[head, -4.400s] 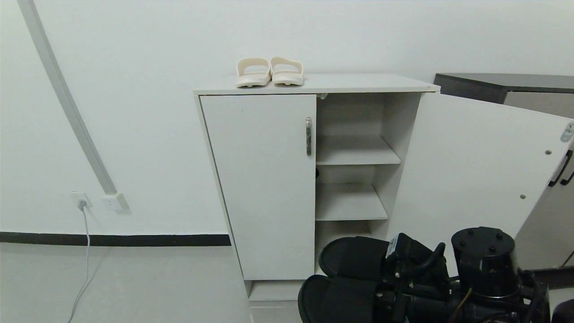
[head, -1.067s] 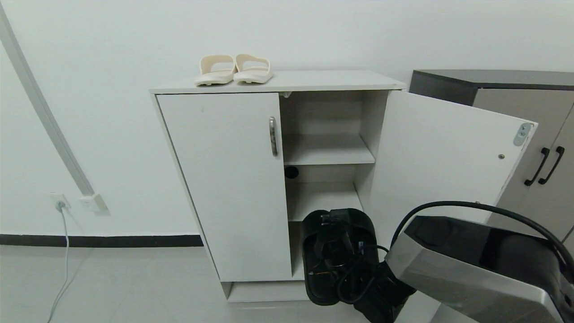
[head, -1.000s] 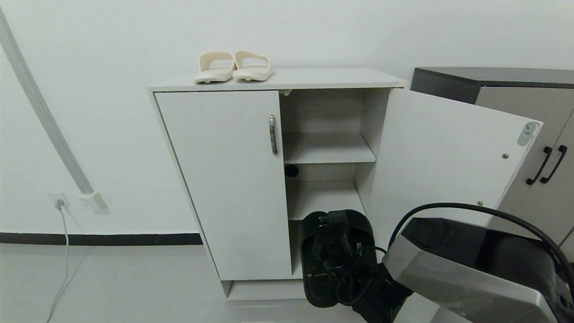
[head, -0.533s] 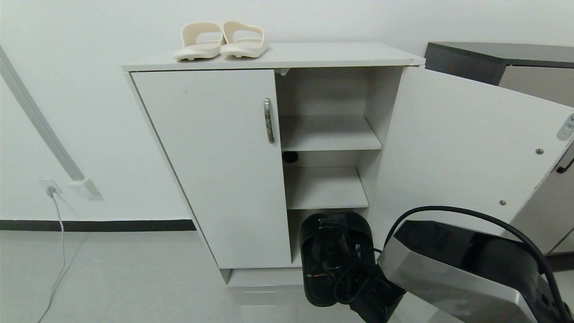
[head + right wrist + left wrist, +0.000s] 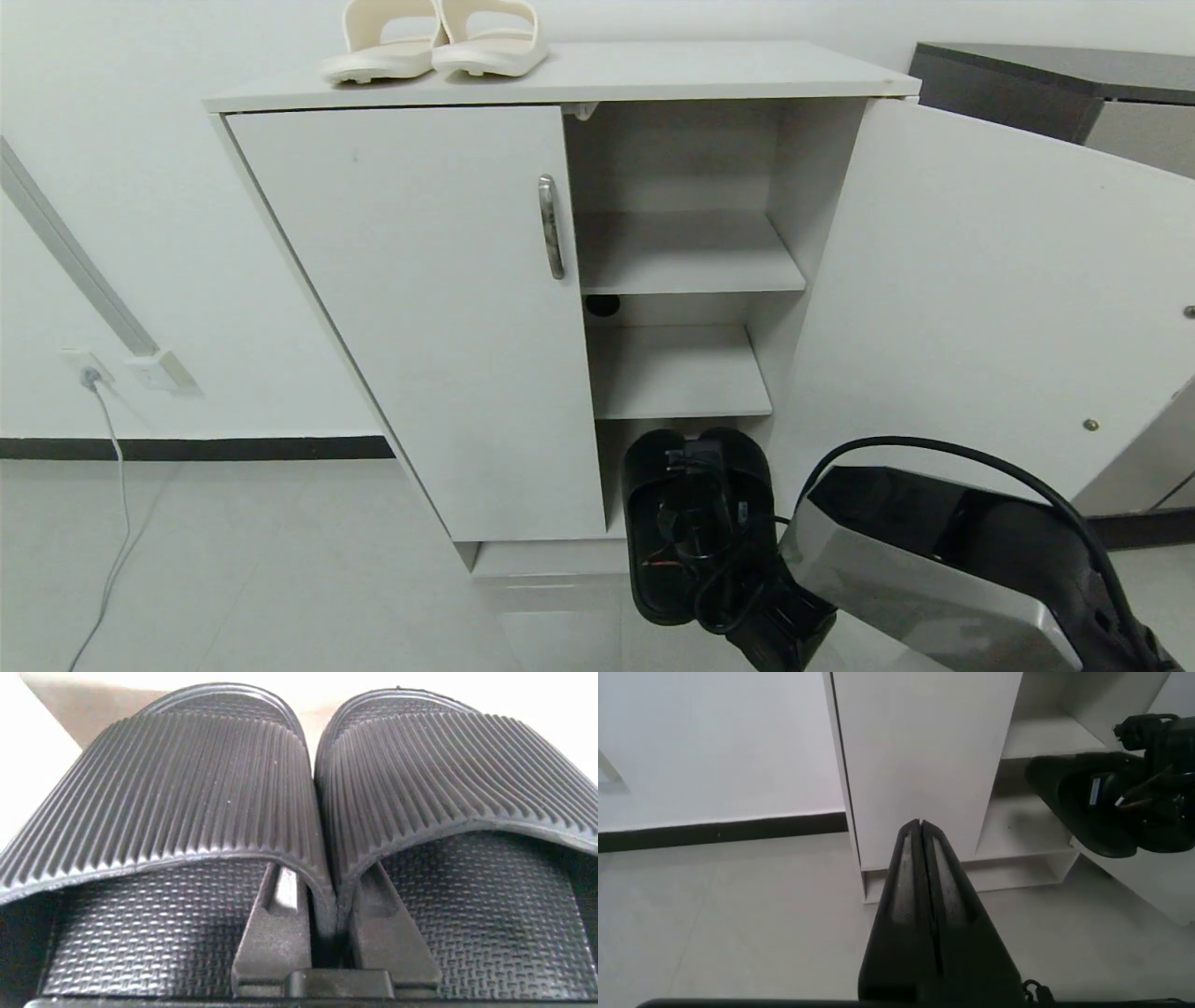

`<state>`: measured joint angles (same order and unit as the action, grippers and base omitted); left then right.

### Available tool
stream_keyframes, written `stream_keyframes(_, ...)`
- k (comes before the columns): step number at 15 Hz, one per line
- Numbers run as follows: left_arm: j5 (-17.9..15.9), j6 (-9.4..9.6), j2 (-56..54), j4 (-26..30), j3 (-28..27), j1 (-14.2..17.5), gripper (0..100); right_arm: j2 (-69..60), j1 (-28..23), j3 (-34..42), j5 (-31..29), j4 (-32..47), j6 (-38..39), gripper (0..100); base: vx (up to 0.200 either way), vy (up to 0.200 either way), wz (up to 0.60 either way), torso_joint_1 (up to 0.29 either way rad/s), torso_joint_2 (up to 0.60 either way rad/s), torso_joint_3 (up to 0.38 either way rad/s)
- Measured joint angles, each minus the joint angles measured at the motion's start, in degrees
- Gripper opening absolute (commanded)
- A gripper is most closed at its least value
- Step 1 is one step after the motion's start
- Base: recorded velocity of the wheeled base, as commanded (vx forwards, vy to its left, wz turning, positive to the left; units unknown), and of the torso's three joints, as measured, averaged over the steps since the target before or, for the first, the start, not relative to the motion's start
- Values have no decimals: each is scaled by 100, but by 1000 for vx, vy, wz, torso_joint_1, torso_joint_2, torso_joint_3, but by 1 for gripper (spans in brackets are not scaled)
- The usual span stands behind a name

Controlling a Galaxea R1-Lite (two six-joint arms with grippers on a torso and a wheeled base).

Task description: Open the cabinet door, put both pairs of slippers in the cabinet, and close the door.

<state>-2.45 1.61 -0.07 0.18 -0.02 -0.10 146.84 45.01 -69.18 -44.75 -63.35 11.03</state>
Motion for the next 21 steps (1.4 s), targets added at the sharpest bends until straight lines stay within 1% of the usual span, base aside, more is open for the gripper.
stream_keyframes(2,-1,-2,0,0,2,0,0,30,-6,68,110,-581,-433,0,0,0,0,0,0,0)
stream_keyframes(3,0,0,0,0,2,0,0,38,-24,110,148,-740,-549,0,0,0,0,0,0,0)
stream_keyframes(8,-1,-2,0,0,2,0,0,51,-52,149,148,-817,-628,0,0,0,0,0,0,0)
stream_keyframes(19,-1,-2,0,-2,2,0,0,51,-41,149,110,-830,-635,0,200,0,0,0,1,2)
stream_keyframes(21,-4,-2,0,-5,2,0,0,51,-6,182,105,-986,-751,0,0,0,0,0,0,0)
